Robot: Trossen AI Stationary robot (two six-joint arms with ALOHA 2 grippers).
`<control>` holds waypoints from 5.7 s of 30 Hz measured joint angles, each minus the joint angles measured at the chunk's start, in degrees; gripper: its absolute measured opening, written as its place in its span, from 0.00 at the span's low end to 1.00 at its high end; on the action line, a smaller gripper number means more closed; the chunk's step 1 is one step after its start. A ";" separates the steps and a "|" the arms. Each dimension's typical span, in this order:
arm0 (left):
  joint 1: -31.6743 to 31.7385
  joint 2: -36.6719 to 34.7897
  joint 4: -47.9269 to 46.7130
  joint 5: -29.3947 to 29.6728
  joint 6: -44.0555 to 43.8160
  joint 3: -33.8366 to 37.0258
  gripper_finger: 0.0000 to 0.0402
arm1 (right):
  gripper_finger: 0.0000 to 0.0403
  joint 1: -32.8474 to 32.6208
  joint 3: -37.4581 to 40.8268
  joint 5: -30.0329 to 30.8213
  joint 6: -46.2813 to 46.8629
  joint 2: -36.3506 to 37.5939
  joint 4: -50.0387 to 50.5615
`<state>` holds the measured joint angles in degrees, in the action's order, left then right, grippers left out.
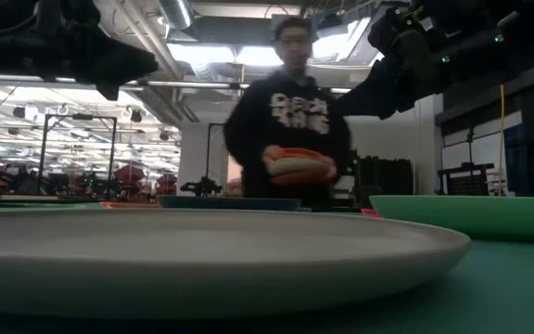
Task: Stack plastic plates
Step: Stack the green plate on top of the gray plate
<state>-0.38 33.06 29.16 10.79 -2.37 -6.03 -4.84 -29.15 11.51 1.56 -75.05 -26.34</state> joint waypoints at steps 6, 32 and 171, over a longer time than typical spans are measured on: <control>0.53 4.16 0.05 0.04 0.72 -2.47 0.22 | 0.18 0.00 0.00 0.96 0.92 0.00 -0.29; 5.62 16.59 5.25 -2.65 1.03 -6.36 0.22 | 0.43 0.00 -17.89 0.19 -2.13 -0.24 43.16; 6.12 22.88 12.46 -4.24 1.55 -6.31 0.22 | 0.00 27.78 -27.87 -39.98 -6.62 -7.63 62.90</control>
<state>5.74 55.94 41.63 6.54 -0.82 -12.34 22.94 -57.01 -28.47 -5.06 -82.67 36.56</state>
